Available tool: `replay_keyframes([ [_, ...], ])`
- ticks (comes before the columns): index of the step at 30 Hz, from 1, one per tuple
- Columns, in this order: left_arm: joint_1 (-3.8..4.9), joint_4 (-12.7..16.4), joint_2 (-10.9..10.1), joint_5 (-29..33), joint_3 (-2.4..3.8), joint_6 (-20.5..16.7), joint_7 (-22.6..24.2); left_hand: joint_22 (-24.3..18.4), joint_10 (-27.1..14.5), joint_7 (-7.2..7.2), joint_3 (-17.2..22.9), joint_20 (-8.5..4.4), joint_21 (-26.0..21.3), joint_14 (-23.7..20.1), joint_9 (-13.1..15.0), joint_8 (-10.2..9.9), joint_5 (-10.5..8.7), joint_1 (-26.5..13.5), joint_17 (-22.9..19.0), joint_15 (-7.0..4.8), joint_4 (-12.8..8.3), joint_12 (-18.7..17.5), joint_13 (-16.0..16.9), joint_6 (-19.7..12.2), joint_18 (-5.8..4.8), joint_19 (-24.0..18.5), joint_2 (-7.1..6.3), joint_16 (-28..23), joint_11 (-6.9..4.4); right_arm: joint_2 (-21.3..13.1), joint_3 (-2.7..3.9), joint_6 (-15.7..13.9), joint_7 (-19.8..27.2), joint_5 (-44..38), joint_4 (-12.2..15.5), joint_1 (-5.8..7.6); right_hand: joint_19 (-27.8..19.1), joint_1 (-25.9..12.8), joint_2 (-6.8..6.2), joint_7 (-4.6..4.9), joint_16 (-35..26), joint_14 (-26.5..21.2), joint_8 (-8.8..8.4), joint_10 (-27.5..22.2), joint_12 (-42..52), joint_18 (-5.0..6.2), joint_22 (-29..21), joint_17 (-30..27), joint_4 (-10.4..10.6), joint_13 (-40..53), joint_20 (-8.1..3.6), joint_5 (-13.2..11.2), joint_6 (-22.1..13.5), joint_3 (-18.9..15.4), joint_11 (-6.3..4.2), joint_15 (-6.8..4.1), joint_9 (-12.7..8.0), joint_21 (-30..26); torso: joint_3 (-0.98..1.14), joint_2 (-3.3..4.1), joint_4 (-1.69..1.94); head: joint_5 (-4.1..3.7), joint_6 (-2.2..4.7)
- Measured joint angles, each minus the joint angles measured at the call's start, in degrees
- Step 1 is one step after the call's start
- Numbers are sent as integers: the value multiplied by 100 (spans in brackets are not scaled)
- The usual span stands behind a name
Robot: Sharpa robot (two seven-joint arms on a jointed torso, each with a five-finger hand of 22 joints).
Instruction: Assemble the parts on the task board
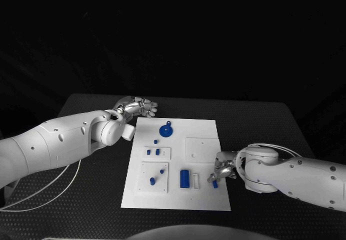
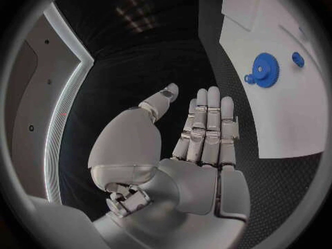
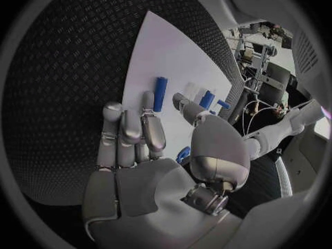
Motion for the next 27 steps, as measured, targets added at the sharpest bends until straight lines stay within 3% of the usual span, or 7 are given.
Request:
replay_keyframes([
  [5,0,3,-1,0,0,9,-2,-1,0,0,0,0,0,0,0,0,0,0,0,0,0,0,0,0,0,0,0,0,0,43,-12,-4,2,-242,-3,-28,0,229,112,18,0,-1,83,16,0,1,0,0,-142,0,0,0,10,47,-23,1,44,19,-2,-3,1,-1,-9],
  [7,0,4,-2,0,0,12,-2,-1,0,0,0,0,0,0,0,0,0,0,0,0,0,0,0,0,0,0,0,0,0,69,-17,-13,2,-380,-4,-46,-1,301,184,25,0,-1,204,16,0,0,0,0,-216,0,0,0,16,41,-25,2,44,23,-2,-3,1,2,-13],
  [9,0,5,-2,0,0,15,-3,-1,0,0,0,0,0,0,0,0,0,0,3,0,0,0,0,0,0,0,0,0,0,103,-23,-21,-9,-546,-8,-65,-8,416,298,29,0,-5,452,24,0,-1,1,-2,-358,0,-6,0,18,-1,-33,7,-20,23,-2,-3,0,4,-14],
  [11,0,6,-2,0,0,17,-4,-1,0,0,0,0,0,0,0,0,0,0,6,0,0,0,0,0,0,0,0,0,0,130,-25,-31,-25,-701,-10,-86,-26,560,362,30,0,-6,814,22,0,-4,-3,-9,-519,-1,-19,0,18,-8,-31,8,-125,44,-2,-3,-1,7,-12],
  [18,0,9,-7,0,0,24,-8,1,0,0,0,0,0,0,0,0,0,-22,5,0,0,0,0,0,0,0,22,0,0,212,3,-82,-29,-1260,34,-140,-74,796,435,47,0,-20,813,-30,-23,-41,-18,-32,-887,-1,-10,-1,-3,46,-15,22,-78,44,2,-1,-3,10,-14],
  [23,0,9,-8,0,0,29,-11,4,0,0,2,0,0,0,0,0,0,-22,11,0,2,0,-1,0,0,0,22,0,0,206,3,-133,-20,-1421,66,-158,-83,806,456,52,0,-21,810,-37,-23,-45,-29,-36,-893,-1,-1,-1,-10,40,-8,23,-78,44,5,-1,-5,14,-19],
  [27,0,10,-8,0,0,32,-15,3,0,0,12,0,0,0,0,0,0,-22,11,0,12,0,-5,0,0,0,22,0,0,159,1,-215,-4,-1321,83,-166,-102,762,600,28,-1,-27,806,-38,-62,-46,-55,-49,-844,-1,22,90,12,152,-8,29,-78,44,6,1,-5,16,-19],
])
